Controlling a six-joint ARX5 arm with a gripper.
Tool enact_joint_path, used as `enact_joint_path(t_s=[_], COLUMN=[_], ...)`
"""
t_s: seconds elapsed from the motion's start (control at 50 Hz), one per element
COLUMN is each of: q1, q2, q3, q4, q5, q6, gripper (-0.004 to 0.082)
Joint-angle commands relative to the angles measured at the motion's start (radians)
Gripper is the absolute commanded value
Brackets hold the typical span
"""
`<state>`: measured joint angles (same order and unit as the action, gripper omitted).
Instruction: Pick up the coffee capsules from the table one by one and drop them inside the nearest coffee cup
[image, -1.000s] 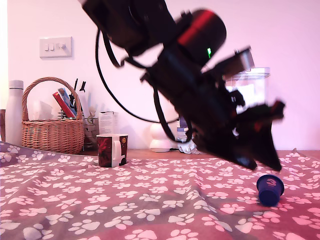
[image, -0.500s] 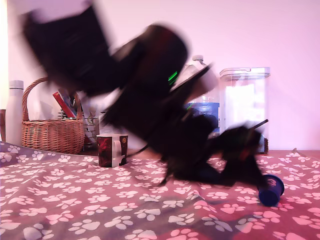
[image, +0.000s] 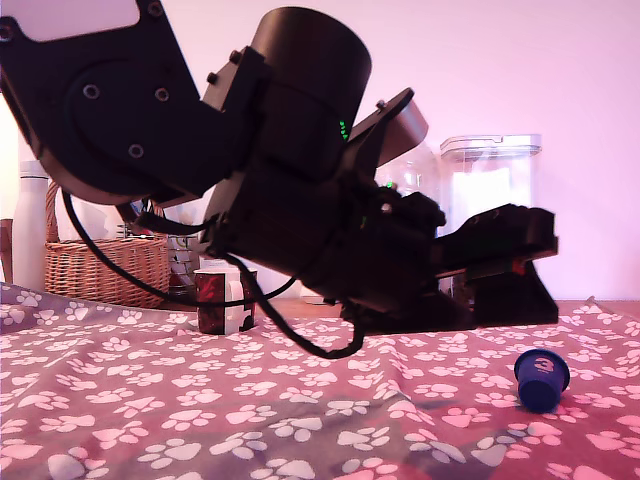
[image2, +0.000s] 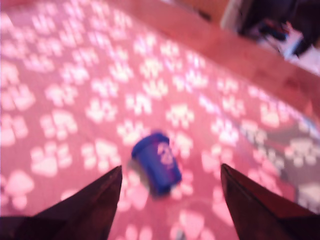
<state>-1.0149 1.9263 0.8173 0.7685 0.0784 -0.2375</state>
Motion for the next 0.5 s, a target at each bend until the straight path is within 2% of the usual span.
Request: enact_joint_path(t_s=[0.0, 0.16, 0.42, 0.48], q1=[-0.002, -0.003, -0.002, -0.001], q2=[0.013, 0.052, 0.105, 0.111], q3=[0.036, 0.092, 0.2, 0.213], q4=[0.006, -0.029, -0.188, -0.22], q5=[-0.002, -0.009, -0.008, -0.009], q6=[-0.011, -0.024, -0.037, -0.052], gripper=[0.0569, 0.0569, 0.0569, 0.0569])
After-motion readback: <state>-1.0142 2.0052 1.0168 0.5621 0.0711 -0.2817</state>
